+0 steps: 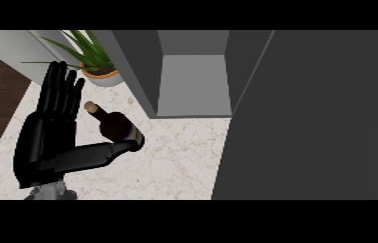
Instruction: Pick up the wine, place it into the cabinet and close the cabinet
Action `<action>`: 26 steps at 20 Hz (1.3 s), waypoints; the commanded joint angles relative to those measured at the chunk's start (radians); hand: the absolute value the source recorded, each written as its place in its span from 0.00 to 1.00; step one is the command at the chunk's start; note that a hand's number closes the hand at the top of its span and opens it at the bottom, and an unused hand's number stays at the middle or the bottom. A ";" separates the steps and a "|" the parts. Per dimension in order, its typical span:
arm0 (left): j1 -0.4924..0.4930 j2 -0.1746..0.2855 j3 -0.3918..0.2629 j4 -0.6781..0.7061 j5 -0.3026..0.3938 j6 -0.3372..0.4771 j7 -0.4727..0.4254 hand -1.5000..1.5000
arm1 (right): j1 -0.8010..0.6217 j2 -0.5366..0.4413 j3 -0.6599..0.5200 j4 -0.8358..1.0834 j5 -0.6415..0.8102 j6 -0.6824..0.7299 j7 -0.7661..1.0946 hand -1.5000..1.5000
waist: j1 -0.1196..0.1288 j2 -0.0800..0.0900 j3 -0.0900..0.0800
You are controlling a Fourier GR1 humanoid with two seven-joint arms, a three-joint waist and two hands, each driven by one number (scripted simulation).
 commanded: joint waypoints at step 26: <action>0.090 -0.001 0.133 0.538 0.088 -0.093 -0.525 0.00 | -0.015 -0.151 0.080 -0.144 0.139 -0.122 0.041 0.00 | -0.008 0.002 0.001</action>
